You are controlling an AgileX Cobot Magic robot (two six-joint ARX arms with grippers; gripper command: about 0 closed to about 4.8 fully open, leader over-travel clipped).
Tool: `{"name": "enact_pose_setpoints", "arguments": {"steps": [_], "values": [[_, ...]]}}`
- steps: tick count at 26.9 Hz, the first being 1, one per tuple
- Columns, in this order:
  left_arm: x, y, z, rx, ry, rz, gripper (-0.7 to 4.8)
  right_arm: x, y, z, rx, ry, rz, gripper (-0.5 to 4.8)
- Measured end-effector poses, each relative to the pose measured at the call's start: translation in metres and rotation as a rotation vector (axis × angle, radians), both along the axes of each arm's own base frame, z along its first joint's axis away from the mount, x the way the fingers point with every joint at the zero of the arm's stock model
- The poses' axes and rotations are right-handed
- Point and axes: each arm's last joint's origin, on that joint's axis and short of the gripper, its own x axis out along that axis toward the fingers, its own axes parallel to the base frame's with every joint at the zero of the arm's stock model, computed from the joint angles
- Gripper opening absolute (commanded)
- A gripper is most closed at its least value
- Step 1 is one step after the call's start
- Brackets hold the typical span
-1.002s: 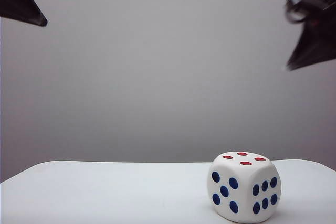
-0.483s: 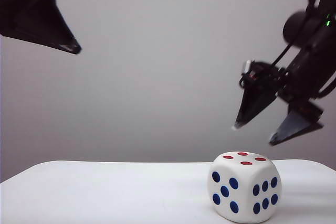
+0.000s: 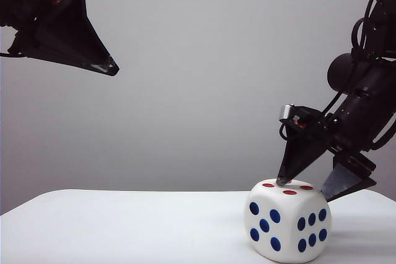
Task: Pick up the dice on the table and roll the dice.
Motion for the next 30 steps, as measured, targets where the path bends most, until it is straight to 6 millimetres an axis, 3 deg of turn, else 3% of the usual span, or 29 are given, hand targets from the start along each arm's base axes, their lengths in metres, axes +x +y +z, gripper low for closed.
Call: {"name": "enact_pose_setpoints", "arguments": {"steps": [3, 5, 11, 17, 20, 21, 22, 25, 29, 30], "values": [[0.001, 0.000, 0.000, 0.002, -0.002, 0.000, -0.05, 0.000, 0.000, -0.002, 0.004, 0.005, 0.002, 0.62], [0.001, 0.000, 0.000, 0.001, -0.003, -0.002, -0.05, 0.000, 0.002, -0.002, 0.002, 0.005, 0.006, 0.06], [0.002, -0.001, 0.002, -0.003, -0.031, 0.010, -0.05, 0.009, 0.003, 0.009, 0.057, 0.003, -0.011, 0.09], [0.007, -0.001, 0.007, -0.006, -0.106, 0.055, -0.05, 0.025, 0.019, 0.056, 0.398, -0.012, 0.090, 0.13], [0.007, -0.001, 0.007, -0.009, -0.114, 0.057, -0.05, 0.028, 0.022, 0.064, 0.410, -0.023, 0.100, 0.14], [0.007, -0.001, 0.007, -0.009, -0.114, 0.057, -0.05, 0.029, 0.022, 0.066, 0.411, -0.021, 0.099, 0.29], [0.007, -0.001, 0.007, -0.008, -0.114, 0.057, -0.05, 0.030, 0.022, 0.067, 0.412, -0.017, 0.096, 0.98], [0.007, -0.001, 0.008, -0.008, -0.115, 0.057, -0.05, 0.037, 0.023, 0.087, 0.494, -0.006, 0.130, 1.79], [0.007, -0.001, 0.008, -0.011, -0.120, 0.058, -0.05, 0.040, 0.027, 0.134, 0.652, -0.048, 0.244, 3.36], [0.008, -0.001, 0.008, -0.013, -0.123, 0.058, -0.05, 0.040, 0.028, 0.150, 0.681, -0.066, 0.270, 3.42]]}}
